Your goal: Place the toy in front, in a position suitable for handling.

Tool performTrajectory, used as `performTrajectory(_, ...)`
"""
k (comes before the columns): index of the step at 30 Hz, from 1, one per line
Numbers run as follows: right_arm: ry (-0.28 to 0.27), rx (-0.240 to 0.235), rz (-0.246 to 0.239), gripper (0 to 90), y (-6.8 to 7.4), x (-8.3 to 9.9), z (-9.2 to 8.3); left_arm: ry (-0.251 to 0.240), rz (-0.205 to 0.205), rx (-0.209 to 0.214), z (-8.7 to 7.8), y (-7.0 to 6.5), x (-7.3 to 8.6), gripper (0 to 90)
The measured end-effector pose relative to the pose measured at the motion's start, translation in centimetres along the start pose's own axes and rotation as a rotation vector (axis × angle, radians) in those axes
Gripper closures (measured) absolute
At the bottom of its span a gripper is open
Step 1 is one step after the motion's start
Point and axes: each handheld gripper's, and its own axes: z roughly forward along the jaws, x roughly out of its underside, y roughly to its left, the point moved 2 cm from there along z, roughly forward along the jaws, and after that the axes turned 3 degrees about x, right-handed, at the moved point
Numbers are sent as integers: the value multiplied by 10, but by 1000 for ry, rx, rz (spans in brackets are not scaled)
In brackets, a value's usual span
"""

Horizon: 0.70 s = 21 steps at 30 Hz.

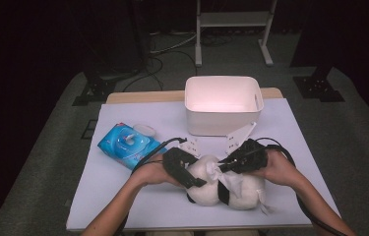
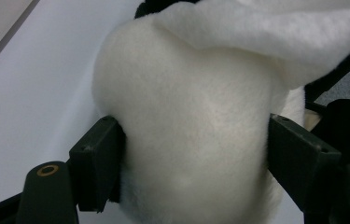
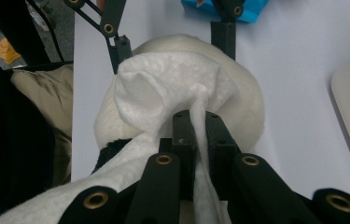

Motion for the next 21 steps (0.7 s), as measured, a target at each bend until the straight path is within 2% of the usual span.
performTrajectory(2, -1, 0, 3, 842, 0, 1, -2, -3, 5, -2, -1, -1, 1, 240)
performTrajectory(15, -23, 69, 84, 840, -1, 39, -49, -20, 21, -14, -5, -10, 5, 239)
performTrajectory(18, -28, 62, 102, 841, 1, 44, -49, -23, 19, -12, -6, -12, 5, 232)
performTrajectory(21, -32, 53, 94, 842, 4, 45, -45, -3, 8, -8, -7, -10, 5, 192)
